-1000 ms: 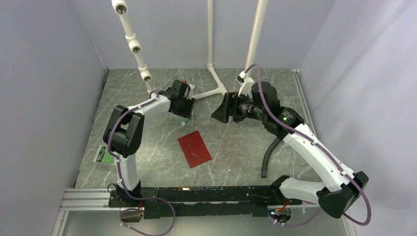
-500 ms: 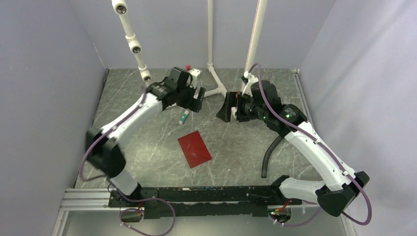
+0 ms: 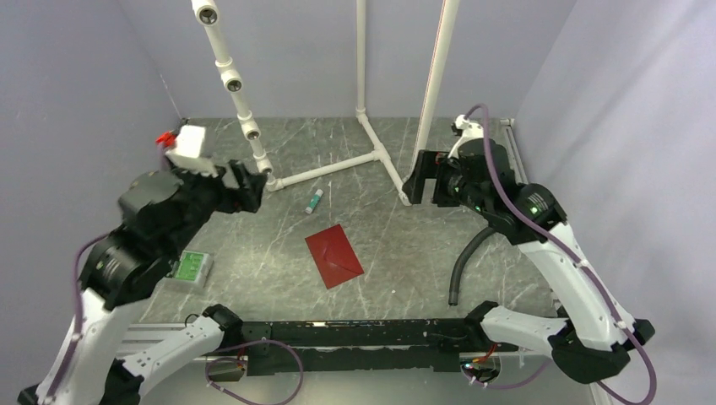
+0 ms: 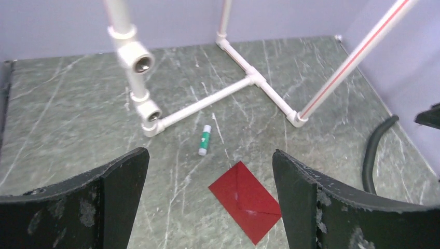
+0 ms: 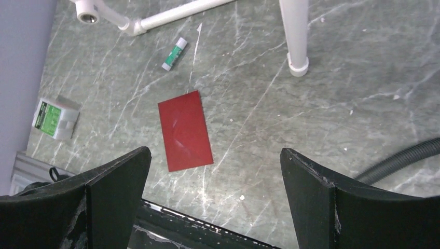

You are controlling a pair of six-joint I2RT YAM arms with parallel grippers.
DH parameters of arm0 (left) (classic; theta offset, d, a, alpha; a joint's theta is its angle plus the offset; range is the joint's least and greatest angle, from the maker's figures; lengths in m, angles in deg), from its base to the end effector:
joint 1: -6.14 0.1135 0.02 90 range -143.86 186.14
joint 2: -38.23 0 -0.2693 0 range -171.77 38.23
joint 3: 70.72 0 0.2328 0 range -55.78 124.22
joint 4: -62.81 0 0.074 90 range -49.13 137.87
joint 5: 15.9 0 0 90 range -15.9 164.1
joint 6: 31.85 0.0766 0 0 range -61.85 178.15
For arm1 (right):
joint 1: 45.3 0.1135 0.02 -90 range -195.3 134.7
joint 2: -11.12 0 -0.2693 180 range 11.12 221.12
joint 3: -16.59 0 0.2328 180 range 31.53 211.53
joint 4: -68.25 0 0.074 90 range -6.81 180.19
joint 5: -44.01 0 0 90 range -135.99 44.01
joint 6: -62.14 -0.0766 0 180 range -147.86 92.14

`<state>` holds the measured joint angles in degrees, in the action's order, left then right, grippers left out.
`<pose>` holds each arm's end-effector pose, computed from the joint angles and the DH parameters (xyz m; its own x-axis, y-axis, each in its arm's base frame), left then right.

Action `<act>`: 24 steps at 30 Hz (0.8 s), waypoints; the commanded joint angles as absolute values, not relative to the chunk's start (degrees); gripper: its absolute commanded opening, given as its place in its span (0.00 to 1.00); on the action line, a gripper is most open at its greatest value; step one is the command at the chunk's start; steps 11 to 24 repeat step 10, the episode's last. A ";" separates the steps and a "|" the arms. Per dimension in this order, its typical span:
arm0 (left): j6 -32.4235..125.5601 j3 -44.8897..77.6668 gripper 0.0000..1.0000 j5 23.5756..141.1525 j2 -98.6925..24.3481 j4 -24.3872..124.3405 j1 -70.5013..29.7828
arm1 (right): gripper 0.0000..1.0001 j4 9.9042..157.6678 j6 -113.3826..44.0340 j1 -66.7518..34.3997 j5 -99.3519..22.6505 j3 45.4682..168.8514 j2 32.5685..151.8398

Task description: Place the letter into the envelope and seal it

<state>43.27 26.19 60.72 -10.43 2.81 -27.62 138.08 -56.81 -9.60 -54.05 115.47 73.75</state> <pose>0.1284 -0.0645 0.4591 -0.2541 -0.1307 -0.9583 0.2970 0.9324 -0.2059 0.1758 0.1131 0.4074 -0.6268 0.1398 -0.7665 -0.2052 0.9195 0.3354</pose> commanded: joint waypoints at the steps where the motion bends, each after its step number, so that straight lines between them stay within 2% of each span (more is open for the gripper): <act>1: 41.12 25.70 0.93 50.96 -5.39 -2.19 -27.48 | 1.00 141.65 -56.49 -9.71 -59.60 118.37 69.22; 6: 41.71 25.63 0.93 49.63 -1.79 -1.93 -27.52 | 1.00 141.25 -54.88 -9.75 -59.67 118.83 65.75; 10: 41.85 28.10 0.93 49.78 -3.68 -3.84 -27.52 | 1.00 138.48 -56.50 -9.73 -58.70 117.28 63.01; 24: 41.85 28.10 0.93 49.78 -3.68 -3.84 -27.52 | 1.00 138.48 -56.50 -9.73 -58.70 117.28 63.01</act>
